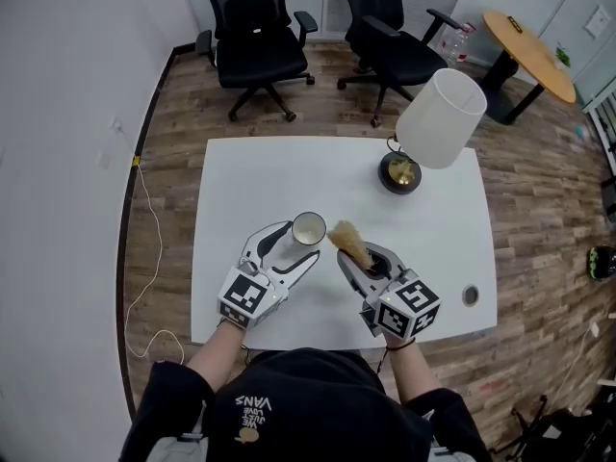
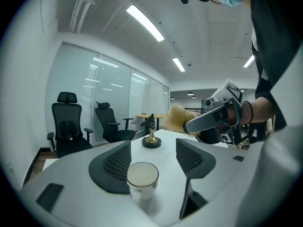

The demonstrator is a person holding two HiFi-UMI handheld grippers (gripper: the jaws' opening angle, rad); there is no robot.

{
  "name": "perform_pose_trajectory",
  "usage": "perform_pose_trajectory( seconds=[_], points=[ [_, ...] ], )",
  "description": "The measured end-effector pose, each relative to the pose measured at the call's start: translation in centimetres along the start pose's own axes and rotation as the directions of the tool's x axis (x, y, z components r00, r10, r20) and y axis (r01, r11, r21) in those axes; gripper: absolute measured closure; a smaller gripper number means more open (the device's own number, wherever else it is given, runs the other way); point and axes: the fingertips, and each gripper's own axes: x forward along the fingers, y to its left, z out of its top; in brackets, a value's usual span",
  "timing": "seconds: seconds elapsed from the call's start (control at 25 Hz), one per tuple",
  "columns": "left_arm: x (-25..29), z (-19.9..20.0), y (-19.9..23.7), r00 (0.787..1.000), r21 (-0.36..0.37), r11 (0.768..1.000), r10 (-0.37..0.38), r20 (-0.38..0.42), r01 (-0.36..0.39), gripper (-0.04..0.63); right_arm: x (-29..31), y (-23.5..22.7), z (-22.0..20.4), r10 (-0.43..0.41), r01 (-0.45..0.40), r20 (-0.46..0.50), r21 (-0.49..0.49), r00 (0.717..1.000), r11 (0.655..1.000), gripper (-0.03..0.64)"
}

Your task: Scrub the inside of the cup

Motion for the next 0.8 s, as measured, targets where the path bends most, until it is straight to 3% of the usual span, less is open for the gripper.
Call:
perform_pose_trajectory(
  seconds=[0.12, 0.48, 0.8],
  points=[
    [-1.0, 1.0, -0.2, 0.999, 0.034, 0.999, 0.028, 0.026, -0.029, 0.376, 0.0, 0.7, 0.4, 0.008, -0.008, 0.006, -0.016, 1.000, 1.000, 0.512],
    [-2.7, 3.4, -1.5, 0.996, 0.069, 0.996, 0.055, 0.069, -0.060, 0.522, 0.0, 2.2, 1.2, 0.031, -0.030, 0.022, -0.041, 0.999, 0.999, 0.512],
    [-4.2, 3.5, -1.9, 0.995, 0.040, 0.995, 0.089, 0.051, -0.091, 0.584, 0.4, 3.5, 0.8, 0.052, -0.052, 0.003, -0.071, 0.999, 0.996, 0.512]
  ],
)
